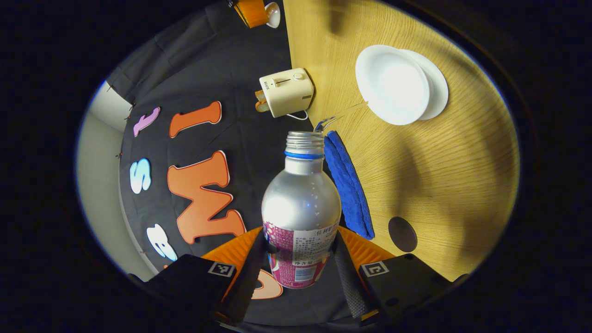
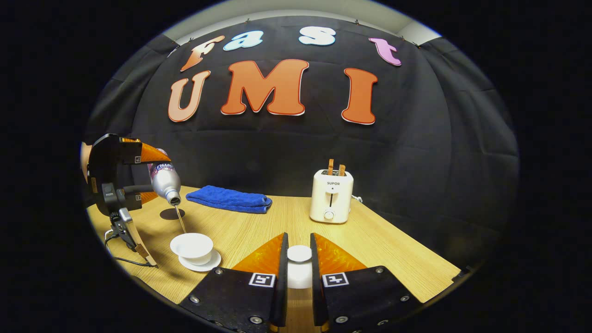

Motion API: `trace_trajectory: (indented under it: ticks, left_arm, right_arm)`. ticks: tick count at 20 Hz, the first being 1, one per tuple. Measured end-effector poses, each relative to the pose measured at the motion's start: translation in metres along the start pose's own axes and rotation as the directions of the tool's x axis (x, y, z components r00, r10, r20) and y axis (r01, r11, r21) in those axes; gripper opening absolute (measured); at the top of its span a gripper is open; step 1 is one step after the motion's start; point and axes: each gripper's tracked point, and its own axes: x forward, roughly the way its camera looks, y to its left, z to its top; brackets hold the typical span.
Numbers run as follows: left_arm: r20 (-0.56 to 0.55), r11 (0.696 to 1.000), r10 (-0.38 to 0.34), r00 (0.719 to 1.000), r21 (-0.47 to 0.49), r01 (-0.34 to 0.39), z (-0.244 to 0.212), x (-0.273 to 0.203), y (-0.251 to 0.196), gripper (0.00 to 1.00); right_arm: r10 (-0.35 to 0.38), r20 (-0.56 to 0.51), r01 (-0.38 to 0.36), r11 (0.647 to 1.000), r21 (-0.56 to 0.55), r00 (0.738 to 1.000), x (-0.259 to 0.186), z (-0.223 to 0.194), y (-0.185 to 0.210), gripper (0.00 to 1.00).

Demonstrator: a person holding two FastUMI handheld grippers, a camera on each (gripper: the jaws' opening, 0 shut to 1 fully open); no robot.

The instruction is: Open the teacup lid with one hand, grasp the water bottle and pour water into the teacup with the other hand; after pouring, place the water bottle on the coaster and then close the teacup lid.

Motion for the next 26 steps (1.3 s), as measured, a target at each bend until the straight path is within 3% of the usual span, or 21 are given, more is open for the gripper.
trace_trajectory:
  ticks: [2, 26]
  left_arm:
    - [0.004, 1.000, 0.009, 1.000, 0.026, -0.009, 0.001, 0.002, 0.005, 0.84]
    - [0.042, 0.967, 0.106, 0.993, 0.226, -0.113, 0.003, 0.002, 0.051, 0.81]
  right_arm:
    - [0.000, -0.001, 0.000, 1.000, 0.006, 1.000, 0.000, -0.001, 0.000, 0.23]
    - [-0.012, -0.005, 0.012, 1.000, 0.009, 1.000, 0.002, -0.003, -0.001, 0.23]
